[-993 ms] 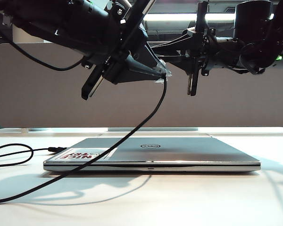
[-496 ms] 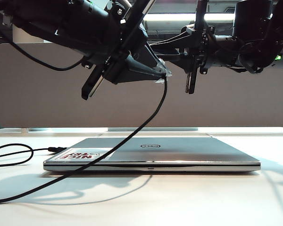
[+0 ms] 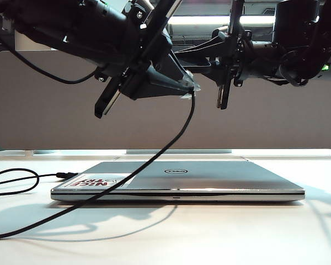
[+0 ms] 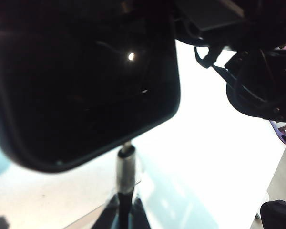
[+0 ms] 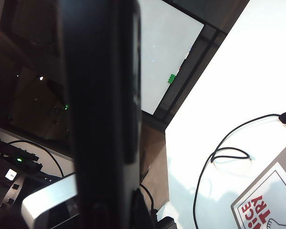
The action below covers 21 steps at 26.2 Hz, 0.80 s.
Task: Pick up the charging cable and the phone, plug the charging cable into the charging port on the phone, and finally place them back on the table.
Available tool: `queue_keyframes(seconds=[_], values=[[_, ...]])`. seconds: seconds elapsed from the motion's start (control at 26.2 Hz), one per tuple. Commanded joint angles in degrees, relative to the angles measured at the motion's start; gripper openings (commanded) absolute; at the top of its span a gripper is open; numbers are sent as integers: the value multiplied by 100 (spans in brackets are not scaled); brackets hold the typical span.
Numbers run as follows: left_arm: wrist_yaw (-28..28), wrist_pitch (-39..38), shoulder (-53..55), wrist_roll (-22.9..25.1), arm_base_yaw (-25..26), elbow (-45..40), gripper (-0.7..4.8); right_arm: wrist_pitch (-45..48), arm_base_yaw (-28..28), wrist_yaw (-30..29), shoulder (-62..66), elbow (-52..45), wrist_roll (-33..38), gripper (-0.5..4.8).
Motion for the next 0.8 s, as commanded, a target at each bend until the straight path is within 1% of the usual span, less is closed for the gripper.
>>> queue_keyframes(seconds=[0.04, 0.46, 0.57, 0.8], values=[[-63, 205, -31, 17, 140, 15, -7, 105, 11, -122, -46, 33, -59, -1], [-61, 470, -31, -2, 153, 17, -7, 85, 20, -116, -46, 31, -262, -1], [-61, 553, -31, -138, 153, 17, -7, 85, 20, -118, -46, 28, -365, -1], [-61, 599, -31, -149, 153, 17, -7, 83, 44, -120, -46, 22, -393, -1]])
